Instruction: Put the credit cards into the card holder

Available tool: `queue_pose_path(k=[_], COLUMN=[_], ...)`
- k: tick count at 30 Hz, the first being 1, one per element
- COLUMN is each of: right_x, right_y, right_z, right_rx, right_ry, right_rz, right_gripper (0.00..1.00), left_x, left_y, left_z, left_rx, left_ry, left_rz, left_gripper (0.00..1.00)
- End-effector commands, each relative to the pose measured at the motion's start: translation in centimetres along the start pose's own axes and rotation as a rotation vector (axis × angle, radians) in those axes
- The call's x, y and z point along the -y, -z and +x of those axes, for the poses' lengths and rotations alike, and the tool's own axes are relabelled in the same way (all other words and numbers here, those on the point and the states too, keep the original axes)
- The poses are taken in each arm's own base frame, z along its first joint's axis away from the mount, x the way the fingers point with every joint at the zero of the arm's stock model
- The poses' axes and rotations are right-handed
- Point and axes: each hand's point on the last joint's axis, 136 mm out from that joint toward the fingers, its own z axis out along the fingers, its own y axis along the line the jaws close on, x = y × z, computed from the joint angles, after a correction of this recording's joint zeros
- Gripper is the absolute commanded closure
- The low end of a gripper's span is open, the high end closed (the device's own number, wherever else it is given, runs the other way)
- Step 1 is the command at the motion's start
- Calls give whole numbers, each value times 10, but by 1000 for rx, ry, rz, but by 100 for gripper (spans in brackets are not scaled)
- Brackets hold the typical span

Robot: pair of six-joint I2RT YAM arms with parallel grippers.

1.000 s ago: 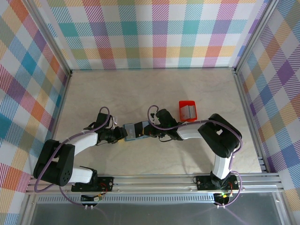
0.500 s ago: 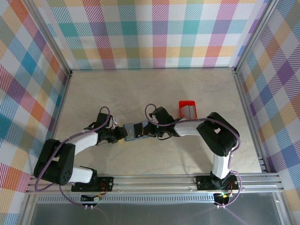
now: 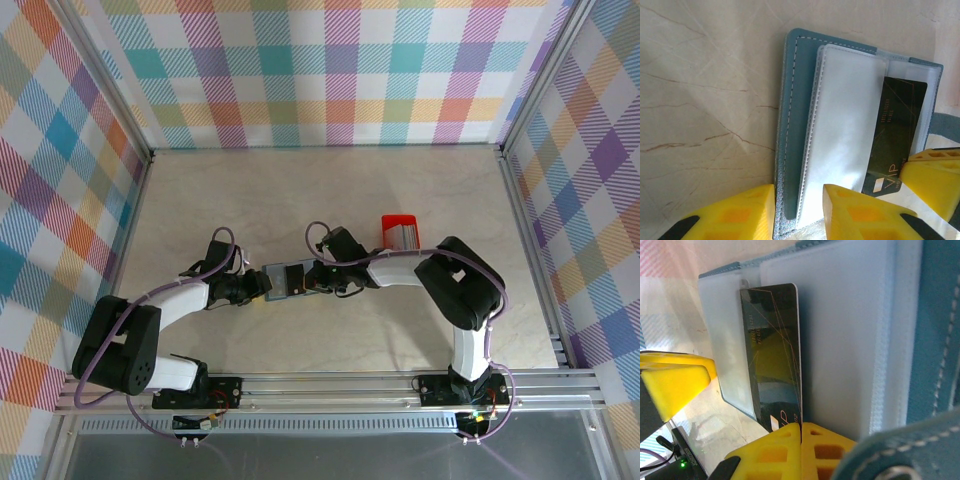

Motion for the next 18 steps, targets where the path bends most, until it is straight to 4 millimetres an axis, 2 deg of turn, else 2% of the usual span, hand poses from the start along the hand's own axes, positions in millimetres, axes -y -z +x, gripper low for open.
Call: queue_pose_path(k=[1, 18], right_x=[-4, -10], right_y=[-6, -16], right_z=[9, 6], right_rx=[-51, -54], right_ry=[25, -5], right_rz=[8, 32], right_gripper=[100, 100], left_x=[-7, -7], left_y=[-3, -7], left_z=[0, 2], left_rx=[4, -9], left_ry=[-4, -4], left_rz=[-6, 10], left_gripper=[71, 77])
